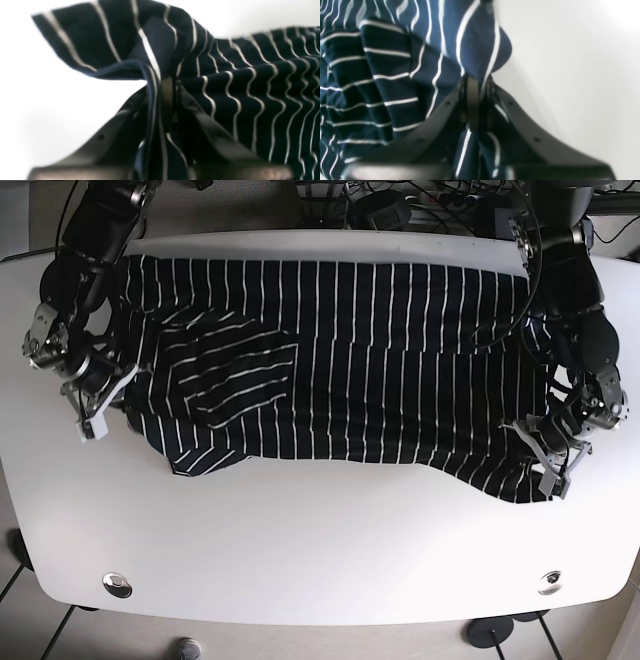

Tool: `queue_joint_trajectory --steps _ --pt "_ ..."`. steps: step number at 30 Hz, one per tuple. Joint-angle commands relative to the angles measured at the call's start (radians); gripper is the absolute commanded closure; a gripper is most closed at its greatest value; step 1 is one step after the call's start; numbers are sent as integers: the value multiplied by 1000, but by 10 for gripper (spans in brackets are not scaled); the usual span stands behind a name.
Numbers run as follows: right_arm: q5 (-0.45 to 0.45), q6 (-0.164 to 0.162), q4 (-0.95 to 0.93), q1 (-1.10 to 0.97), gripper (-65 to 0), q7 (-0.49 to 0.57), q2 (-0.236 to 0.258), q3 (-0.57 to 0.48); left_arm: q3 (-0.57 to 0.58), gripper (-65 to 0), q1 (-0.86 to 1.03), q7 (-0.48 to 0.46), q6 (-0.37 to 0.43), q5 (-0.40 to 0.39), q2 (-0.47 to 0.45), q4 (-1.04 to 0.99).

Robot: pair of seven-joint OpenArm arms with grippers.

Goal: Fold the T-shirt properly

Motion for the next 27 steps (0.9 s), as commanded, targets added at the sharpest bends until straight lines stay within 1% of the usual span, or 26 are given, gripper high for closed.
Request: queue_joint_trajectory --steps 1,3,4,5,6,7,9,10,13,14,16,20,22,23,24,27 --pt "-23 -2 -30 120 -19 31 40 -19 -4 0 -116 -35 8 -12 -20 -1" --pt "-34 -2 -77 241 -19 31 77 -38 0 0 -235 -35 8 -9 -23 -41" --pt "-37 -2 -97 296 -19 31 85 -50 2 0 -292 -35 8 -8 -23 -64" --pt "-40 -2 -145 393 -19 31 96 -91 4 0 -384 -35 8 -8 -26 -116" --pt "-49 -2 -179 462 -19 31 123 -127 4 0 -452 -36 8 -8 -26 -158" --pt "-59 -2 -237 579 -19 31 143 -171 5 0 -565 -39 10 -6 -27 -231" --pt "-59 -2 -331 729 -19 34 149 -206 50 0 -711 -55 10 -6 -30 -330" --pt "-59 -2 -369 810 -19 35 149 -223 85 0 -774 -75 10 -8 -43 -366" --pt "-59 -2 -472 1031 -19 46 154 -323 191 0 -929 -153 10 -9 -53 -452" --pt "-59 -2 -496 1091 -19 61 157 -354 215 0 -948 -171 10 -9 -52 -475" --pt "-59 -2 -513 1168 -19 74 156 -389 243 0 -948 -177 10 -14 -52 -491" --pt "-48 -2 -512 1178 -19 71 160 -401 241 0 -948 -176 2 -14 -53 -489" --pt "-46 -2 -510 1142 -19 44 179 -383 238 0 -948 -176 2 -17 -59 -489" --pt "-46 -2 -481 1071 -19 29 192 -334 212 0 -914 -176 2 -17 -78 -460" --pt "-46 -2 -415 974 -19 9 195 -279 168 0 -837 -173 2 -17 -84 -388" --pt "-46 -2 -248 709 -19 -22 191 -170 66 0 -599 -136 1 -15 -82 -218"
